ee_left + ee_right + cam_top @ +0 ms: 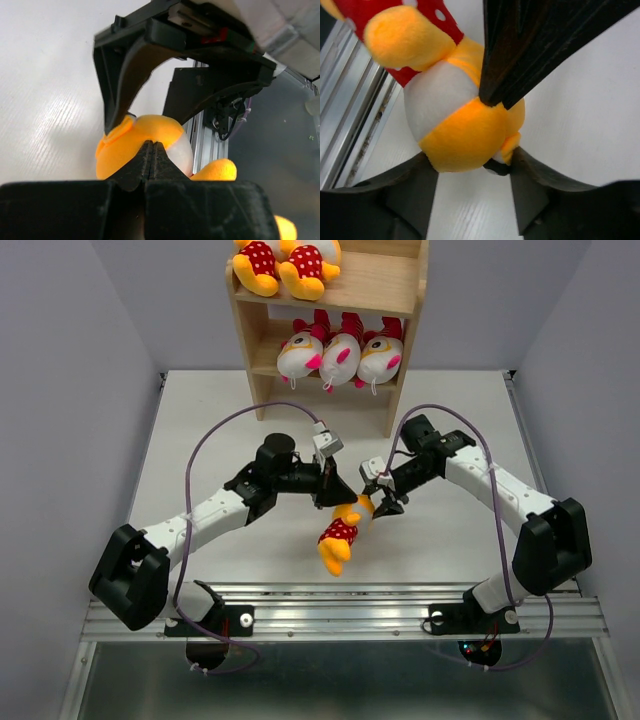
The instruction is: Place and organize the stuffed toys onto the shelf
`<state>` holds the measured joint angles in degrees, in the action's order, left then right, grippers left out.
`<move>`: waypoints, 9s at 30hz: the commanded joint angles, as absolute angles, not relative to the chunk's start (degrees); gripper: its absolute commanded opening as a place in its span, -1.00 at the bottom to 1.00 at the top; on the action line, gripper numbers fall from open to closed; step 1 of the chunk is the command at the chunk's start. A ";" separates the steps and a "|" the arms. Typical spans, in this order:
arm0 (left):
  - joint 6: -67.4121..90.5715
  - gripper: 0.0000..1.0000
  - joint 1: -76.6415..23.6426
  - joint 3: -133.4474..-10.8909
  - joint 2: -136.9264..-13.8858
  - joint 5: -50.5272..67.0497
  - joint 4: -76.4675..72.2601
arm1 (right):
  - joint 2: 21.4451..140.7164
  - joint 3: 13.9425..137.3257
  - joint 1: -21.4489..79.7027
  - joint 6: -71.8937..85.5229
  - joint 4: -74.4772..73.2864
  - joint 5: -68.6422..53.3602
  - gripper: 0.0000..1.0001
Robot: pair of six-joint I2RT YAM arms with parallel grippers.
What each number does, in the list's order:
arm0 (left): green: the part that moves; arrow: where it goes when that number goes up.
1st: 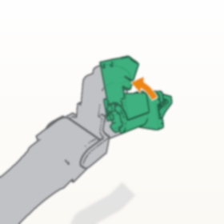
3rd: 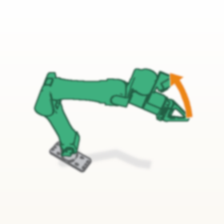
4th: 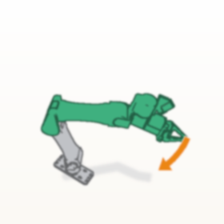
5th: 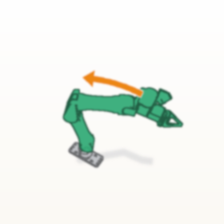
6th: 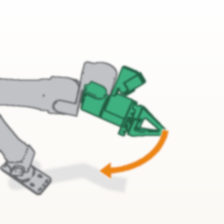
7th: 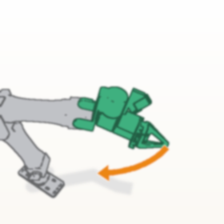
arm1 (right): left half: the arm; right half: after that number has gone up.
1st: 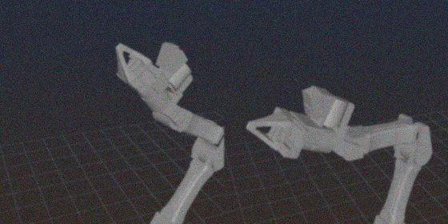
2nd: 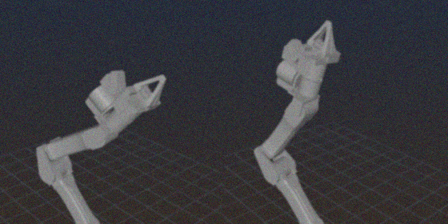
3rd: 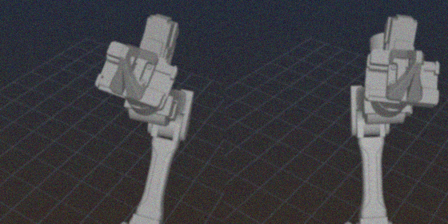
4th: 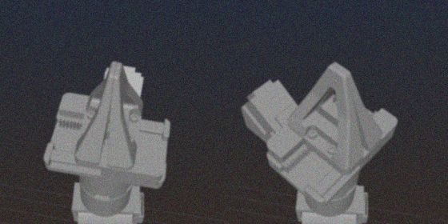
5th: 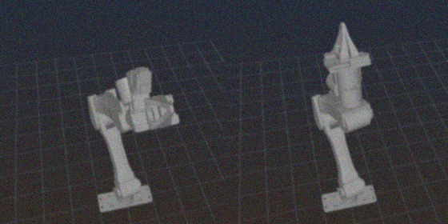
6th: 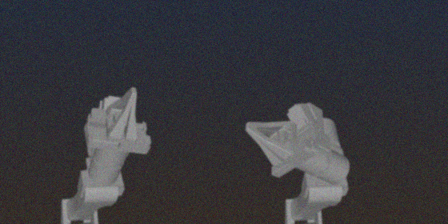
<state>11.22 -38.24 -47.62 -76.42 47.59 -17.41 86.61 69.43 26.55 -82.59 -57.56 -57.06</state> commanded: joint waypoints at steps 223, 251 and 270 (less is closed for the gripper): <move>28.83 0.45 -24.87 -37.97 -35.77 -13.89 -3.52 | 117.96 135.97 25.66 -18.90 1.76 -24.25 -0.39; 29.79 0.48 -24.79 -36.56 -33.49 -13.27 -3.34 | 92.36 109.95 24.44 -25.57 6.50 -11.01 -0.50; 30.41 0.47 -24.79 -36.04 -32.52 -13.18 -2.55 | 97.12 109.42 20.92 -28.30 4.31 -11.51 0.04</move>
